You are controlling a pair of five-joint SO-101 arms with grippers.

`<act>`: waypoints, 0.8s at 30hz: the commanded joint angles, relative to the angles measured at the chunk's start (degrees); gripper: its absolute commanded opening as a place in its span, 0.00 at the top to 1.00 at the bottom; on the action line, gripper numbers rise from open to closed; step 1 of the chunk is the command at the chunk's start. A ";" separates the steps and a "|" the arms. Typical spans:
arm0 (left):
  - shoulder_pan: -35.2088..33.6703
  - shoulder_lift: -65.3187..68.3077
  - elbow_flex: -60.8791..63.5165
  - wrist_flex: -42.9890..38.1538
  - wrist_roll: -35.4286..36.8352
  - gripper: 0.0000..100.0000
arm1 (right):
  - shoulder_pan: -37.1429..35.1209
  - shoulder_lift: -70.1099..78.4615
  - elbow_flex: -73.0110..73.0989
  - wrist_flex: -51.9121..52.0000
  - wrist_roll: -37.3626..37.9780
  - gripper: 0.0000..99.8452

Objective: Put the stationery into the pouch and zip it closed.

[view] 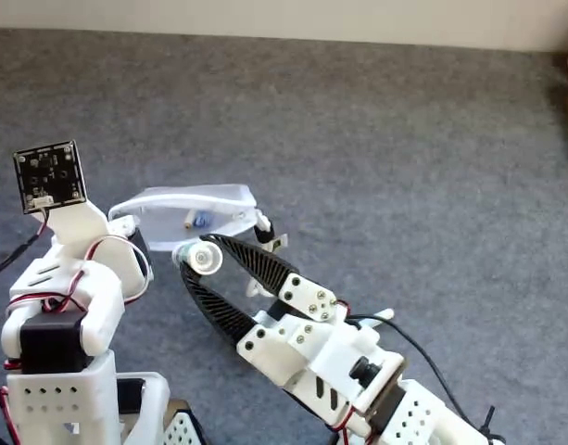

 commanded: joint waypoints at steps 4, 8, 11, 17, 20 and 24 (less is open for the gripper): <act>1.19 -0.31 -0.48 -0.70 -0.44 0.99 | -0.31 -0.92 -1.45 -1.45 -0.70 1.00; 1.01 -0.31 -0.48 -0.70 -0.44 0.99 | -0.31 -0.84 -2.95 -1.45 -0.70 1.00; 1.01 -0.31 -0.40 -0.70 -0.44 0.99 | -0.31 1.01 -4.70 -1.45 -0.70 1.00; 0.92 -0.22 -0.40 -0.70 -0.44 0.99 | -0.22 15.25 -9.01 -10.24 -0.70 1.00; 0.92 -0.04 -0.31 -0.70 -0.53 0.99 | -0.22 21.93 -9.36 -17.45 -0.44 1.00; 0.92 0.04 -0.31 -0.70 -0.53 0.99 | 2.59 28.44 -9.45 -21.32 -0.62 1.00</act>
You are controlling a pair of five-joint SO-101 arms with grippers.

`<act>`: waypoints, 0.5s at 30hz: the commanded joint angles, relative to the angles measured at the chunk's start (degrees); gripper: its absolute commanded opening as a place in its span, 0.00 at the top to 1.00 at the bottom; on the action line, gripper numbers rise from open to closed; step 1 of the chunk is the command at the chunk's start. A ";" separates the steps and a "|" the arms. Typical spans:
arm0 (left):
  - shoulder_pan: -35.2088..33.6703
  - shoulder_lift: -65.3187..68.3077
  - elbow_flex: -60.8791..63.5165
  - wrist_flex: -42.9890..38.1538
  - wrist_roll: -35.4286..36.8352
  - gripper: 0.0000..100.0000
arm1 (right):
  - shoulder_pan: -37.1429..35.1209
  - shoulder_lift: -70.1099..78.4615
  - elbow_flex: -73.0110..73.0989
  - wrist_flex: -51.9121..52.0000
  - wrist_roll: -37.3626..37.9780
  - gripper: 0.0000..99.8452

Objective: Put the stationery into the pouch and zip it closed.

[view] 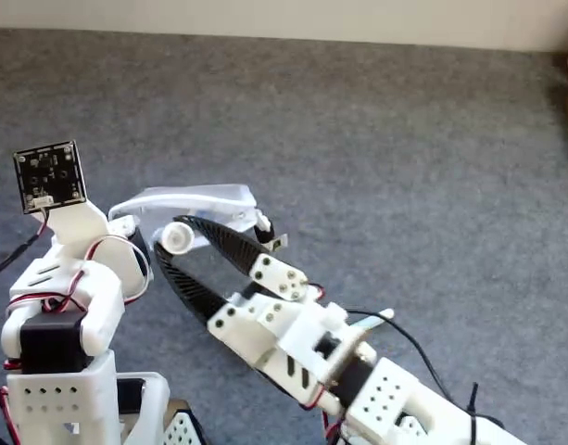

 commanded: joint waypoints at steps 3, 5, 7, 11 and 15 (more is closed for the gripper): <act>0.84 -0.04 -0.31 -0.70 -0.53 0.99 | 5.49 7.87 -4.44 -7.52 -0.70 1.00; 0.84 -0.31 0.22 -0.88 -0.53 0.99 | 6.29 10.59 -4.44 -9.36 -0.70 1.00; 0.84 -0.31 0.84 -1.67 -0.53 0.99 | 6.46 13.32 -4.44 -10.77 -0.70 1.00; 0.84 -0.31 1.19 -1.93 -0.53 0.99 | 6.20 19.03 -4.44 -13.85 -0.70 1.00; 0.84 -0.31 1.19 -1.93 -0.53 0.99 | 5.93 24.04 -4.44 -16.92 -0.79 1.00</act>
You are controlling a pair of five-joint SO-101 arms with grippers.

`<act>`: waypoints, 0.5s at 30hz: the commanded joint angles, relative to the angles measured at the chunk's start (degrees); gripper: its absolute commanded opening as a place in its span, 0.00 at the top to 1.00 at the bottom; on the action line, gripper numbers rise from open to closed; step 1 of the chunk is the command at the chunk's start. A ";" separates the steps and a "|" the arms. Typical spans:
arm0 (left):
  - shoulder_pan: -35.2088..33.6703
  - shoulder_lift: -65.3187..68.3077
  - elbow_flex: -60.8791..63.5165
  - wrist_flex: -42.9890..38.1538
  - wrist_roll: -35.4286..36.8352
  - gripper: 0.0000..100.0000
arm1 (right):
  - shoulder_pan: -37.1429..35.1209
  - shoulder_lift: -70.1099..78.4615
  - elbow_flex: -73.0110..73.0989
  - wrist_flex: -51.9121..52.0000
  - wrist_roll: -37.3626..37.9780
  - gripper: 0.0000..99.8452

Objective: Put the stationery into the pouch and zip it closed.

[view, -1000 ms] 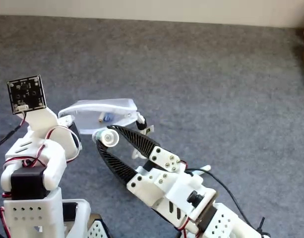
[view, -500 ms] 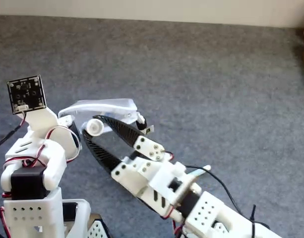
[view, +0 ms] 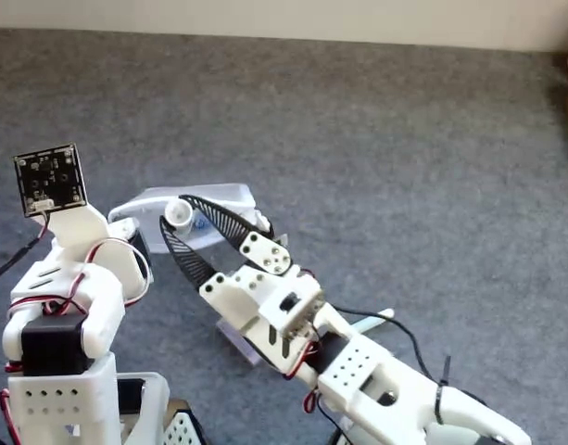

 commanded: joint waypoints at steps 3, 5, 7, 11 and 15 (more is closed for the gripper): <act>0.84 0.48 -0.22 -1.76 -0.53 0.99 | -1.10 4.70 -4.44 -3.47 -4.48 1.00; 0.84 0.48 -0.13 -1.76 -0.53 0.99 | -1.54 5.76 -4.35 -3.47 -8.70 1.00; 0.84 0.48 -0.13 -1.76 -0.53 0.99 | -1.54 6.29 -4.26 -3.38 -11.08 0.99; 0.84 0.48 -0.13 -1.67 -0.53 0.99 | -1.54 6.81 -4.00 -3.30 -11.16 0.99; 0.84 0.48 -0.13 -1.67 -0.53 0.99 | -1.63 6.81 -4.00 -3.30 -11.16 0.98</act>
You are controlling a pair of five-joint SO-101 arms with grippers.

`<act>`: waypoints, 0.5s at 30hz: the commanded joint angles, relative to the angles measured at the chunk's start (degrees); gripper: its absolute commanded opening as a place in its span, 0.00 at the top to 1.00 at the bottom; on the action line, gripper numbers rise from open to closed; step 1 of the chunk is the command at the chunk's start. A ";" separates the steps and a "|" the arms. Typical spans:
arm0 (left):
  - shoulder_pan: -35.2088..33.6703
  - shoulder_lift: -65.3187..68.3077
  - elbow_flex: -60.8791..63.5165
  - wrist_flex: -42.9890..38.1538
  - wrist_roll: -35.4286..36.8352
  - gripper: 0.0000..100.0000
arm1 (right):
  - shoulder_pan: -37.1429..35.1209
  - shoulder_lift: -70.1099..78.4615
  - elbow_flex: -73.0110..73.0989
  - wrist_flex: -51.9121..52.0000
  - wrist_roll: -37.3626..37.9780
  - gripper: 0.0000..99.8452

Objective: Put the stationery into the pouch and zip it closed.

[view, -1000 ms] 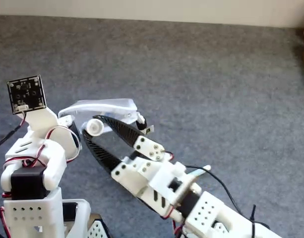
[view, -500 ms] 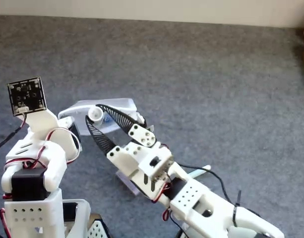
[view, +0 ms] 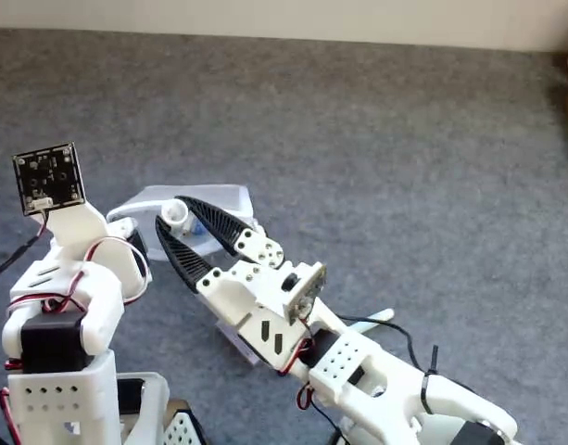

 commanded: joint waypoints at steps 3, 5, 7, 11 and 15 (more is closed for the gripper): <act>0.84 -0.13 -0.22 -1.67 -0.53 0.99 | -1.10 0.84 -2.86 -0.40 -0.79 0.90; 0.84 -0.13 -0.22 -1.67 -0.53 0.99 | -1.10 0.40 -2.86 1.71 -0.79 0.88; 0.84 -0.13 -0.22 -1.67 -0.53 0.99 | -1.10 0.22 -3.21 4.70 -0.79 0.88; 0.84 -0.13 -0.22 -1.67 -0.53 0.99 | -1.10 0.13 -3.12 4.97 -0.79 0.88; 0.84 -0.13 -0.22 -1.67 -0.53 0.99 | -1.10 0.13 -2.86 4.97 -0.79 0.88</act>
